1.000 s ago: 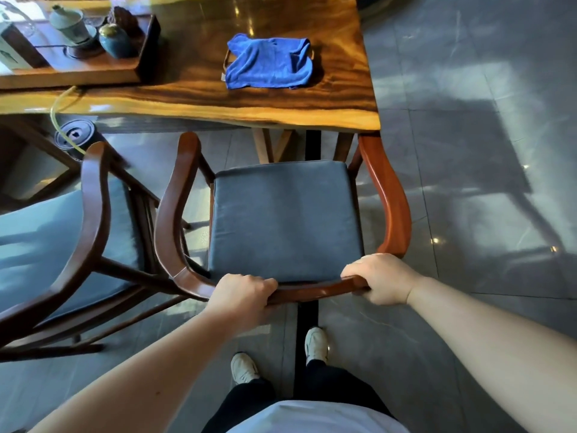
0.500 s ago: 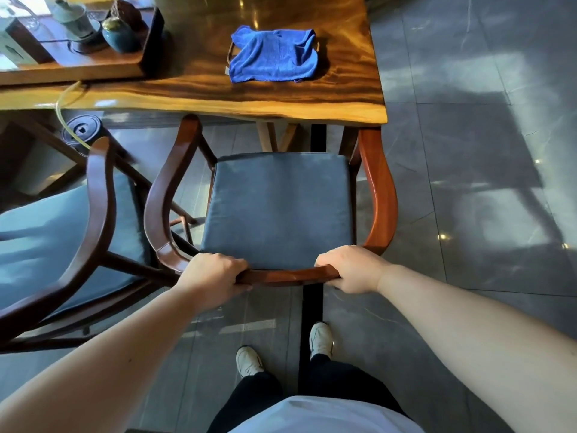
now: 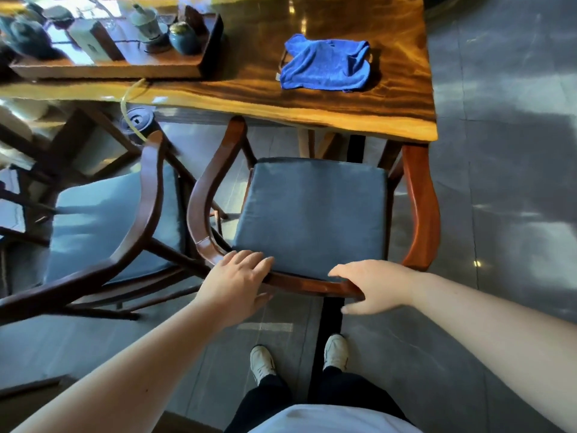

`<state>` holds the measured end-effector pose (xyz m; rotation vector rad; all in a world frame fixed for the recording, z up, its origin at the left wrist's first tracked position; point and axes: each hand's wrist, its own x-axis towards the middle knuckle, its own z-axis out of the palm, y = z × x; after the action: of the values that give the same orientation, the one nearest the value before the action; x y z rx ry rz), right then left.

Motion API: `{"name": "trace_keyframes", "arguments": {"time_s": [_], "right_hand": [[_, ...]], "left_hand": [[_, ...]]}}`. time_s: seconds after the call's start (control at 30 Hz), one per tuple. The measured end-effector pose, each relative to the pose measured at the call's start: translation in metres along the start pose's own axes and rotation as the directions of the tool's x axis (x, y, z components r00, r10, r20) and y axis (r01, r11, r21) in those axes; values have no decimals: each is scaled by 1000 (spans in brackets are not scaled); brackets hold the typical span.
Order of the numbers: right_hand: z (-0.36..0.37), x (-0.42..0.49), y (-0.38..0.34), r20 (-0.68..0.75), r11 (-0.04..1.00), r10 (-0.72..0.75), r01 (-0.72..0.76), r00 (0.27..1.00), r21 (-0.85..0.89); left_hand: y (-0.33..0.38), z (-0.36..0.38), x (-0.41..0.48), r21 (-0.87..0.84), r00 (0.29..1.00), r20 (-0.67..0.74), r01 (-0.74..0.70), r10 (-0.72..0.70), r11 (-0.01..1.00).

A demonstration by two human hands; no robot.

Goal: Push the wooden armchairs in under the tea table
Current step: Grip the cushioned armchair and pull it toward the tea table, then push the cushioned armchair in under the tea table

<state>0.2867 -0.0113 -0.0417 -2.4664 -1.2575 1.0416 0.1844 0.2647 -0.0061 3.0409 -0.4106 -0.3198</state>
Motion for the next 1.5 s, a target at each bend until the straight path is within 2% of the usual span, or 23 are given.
{"name": "trace_keyframes", "arguments": {"time_s": [0.1,0.2,0.37,0.57,0.77,0.97,1.27,1.4,1.5], "right_hand": [[-15,21,-23,5,995,-100,100,995,9],[-34,51,-54,-73,980,-198,197,977,-21],[-59,102,-121,-193,910,-406,374,893,-179],[-75,161,-197,-117,792,-555,480,823,-378],[-75,223,-261,-27,705,-560,459,828,-541],[-61,290,-310,69,668,-502,437,862,-603],[-36,368,-359,126,737,-444,441,887,-511],[-35,398,-359,227,742,-429,484,874,-464],[-36,416,-364,334,760,-389,504,858,-409]], "left_hand": [[-15,-9,-24,65,986,-64,159,-155,985],[-32,-21,-50,70,944,-94,325,-318,943],[-65,-32,-104,88,851,-109,524,-515,847],[-119,-29,-171,83,756,-95,655,-648,751],[-189,-17,-225,40,724,-75,689,-686,723],[-270,4,-275,106,748,2,660,-664,744],[-353,30,-305,147,761,139,617,-634,773],[-377,36,-296,117,757,198,613,-623,782],[-394,28,-288,68,782,199,591,-591,804]]}}
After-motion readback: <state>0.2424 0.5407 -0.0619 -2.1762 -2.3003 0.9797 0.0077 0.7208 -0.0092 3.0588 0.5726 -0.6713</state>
